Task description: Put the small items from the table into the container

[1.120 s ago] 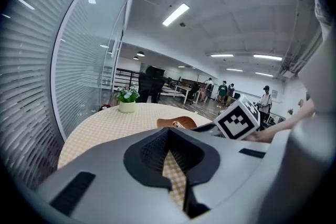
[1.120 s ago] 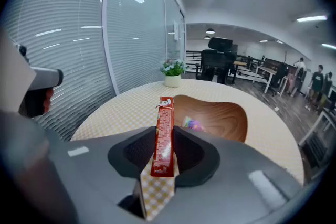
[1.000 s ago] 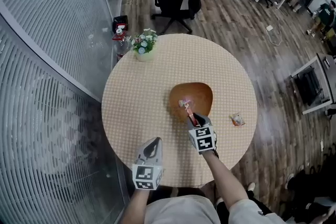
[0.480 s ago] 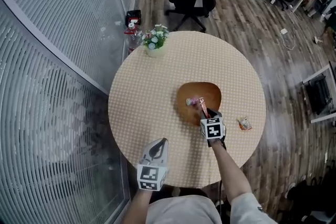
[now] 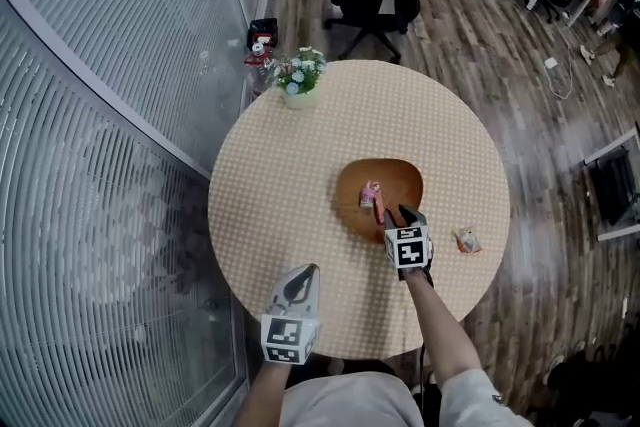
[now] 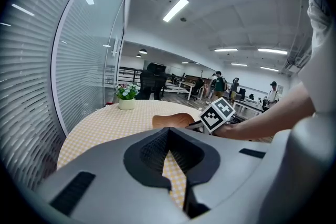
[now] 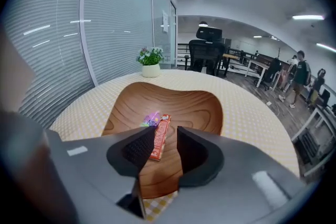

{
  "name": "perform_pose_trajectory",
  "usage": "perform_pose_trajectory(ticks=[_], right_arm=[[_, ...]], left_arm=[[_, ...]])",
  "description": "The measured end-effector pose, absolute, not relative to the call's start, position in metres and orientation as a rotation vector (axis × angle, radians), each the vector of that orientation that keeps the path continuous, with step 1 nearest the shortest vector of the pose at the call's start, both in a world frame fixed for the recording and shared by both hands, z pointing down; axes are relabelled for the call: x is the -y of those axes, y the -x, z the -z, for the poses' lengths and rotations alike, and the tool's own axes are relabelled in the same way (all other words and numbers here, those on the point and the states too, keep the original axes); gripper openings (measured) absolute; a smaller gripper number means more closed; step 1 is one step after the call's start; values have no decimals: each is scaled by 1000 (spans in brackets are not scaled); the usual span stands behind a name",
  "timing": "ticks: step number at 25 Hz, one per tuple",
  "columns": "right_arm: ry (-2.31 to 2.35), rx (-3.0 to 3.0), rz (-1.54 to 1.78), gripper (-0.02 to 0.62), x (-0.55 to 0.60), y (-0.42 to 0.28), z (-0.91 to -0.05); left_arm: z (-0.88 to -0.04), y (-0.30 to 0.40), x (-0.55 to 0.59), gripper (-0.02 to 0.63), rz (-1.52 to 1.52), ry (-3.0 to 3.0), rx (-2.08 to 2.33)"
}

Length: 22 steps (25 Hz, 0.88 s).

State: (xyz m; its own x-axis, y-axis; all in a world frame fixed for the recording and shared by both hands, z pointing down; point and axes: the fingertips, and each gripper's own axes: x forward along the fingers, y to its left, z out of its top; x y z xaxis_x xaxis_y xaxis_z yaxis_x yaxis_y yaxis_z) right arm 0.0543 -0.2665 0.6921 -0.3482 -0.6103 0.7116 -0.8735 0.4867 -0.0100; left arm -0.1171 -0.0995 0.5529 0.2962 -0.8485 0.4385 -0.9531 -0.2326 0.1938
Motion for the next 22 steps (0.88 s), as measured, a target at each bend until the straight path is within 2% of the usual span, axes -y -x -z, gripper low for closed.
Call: perform_pose_trajectory(ticks=[3, 6, 7, 22], right_arm=[[-1243, 2130, -455, 106, 263, -58, -669], [-1252, 2177, -410, 10, 250, -65, -644], [-1259, 2187, -416, 2, 245, -70, -637], [-1521, 2230, -536, 2, 162, -137, -578]], left_arm=[[-549, 109, 107, 6, -306, -2166, 1609], [-547, 99, 114, 6, -280, -2176, 1602], [-547, 96, 117, 6, -278, -2181, 1596], [-559, 34, 147, 6, -327, -2251, 1477]])
